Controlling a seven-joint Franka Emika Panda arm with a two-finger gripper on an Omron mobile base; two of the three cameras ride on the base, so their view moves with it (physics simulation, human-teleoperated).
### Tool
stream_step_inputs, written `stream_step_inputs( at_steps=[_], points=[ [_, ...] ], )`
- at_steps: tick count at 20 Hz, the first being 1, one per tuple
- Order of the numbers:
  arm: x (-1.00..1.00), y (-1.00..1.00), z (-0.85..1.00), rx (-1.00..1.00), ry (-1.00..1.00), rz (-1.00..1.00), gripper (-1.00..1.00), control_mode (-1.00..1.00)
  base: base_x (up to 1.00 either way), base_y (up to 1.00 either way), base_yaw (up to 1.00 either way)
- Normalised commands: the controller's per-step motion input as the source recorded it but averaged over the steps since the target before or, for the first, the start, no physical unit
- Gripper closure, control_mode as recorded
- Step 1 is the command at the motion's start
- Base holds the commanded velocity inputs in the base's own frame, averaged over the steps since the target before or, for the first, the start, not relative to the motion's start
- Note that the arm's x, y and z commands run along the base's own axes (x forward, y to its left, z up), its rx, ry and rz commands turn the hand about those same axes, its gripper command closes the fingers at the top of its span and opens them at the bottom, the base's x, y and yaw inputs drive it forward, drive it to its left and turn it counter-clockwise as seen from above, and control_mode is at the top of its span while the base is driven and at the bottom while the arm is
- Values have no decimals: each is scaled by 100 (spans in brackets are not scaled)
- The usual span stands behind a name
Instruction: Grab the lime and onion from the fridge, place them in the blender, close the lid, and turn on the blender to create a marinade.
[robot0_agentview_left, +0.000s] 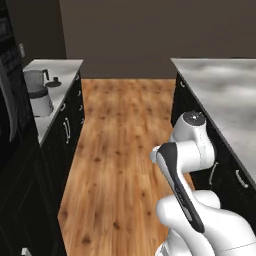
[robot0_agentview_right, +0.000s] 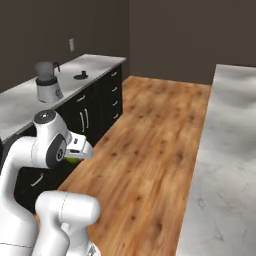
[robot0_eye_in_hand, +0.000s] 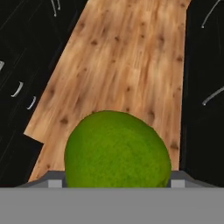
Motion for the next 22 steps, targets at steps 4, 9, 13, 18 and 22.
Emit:
stream_step_inputs(
  at_steps=[4, 9, 13, 18, 22],
  points=[
    [0, 0, 0, 0, 0, 0, 100, 100, 100, 3, 29],
    [0, 0, 0, 0, 0, 0, 100, 100, 100, -1, 42],
    [0, 0, 0, 0, 0, 0, 100, 100, 100, -1, 51],
    [0, 0, 0, 0, 0, 0, 100, 100, 100, -3, 56],
    [0, 0, 0, 0, 0, 0, 100, 100, 100, -7, 60]
  ],
)
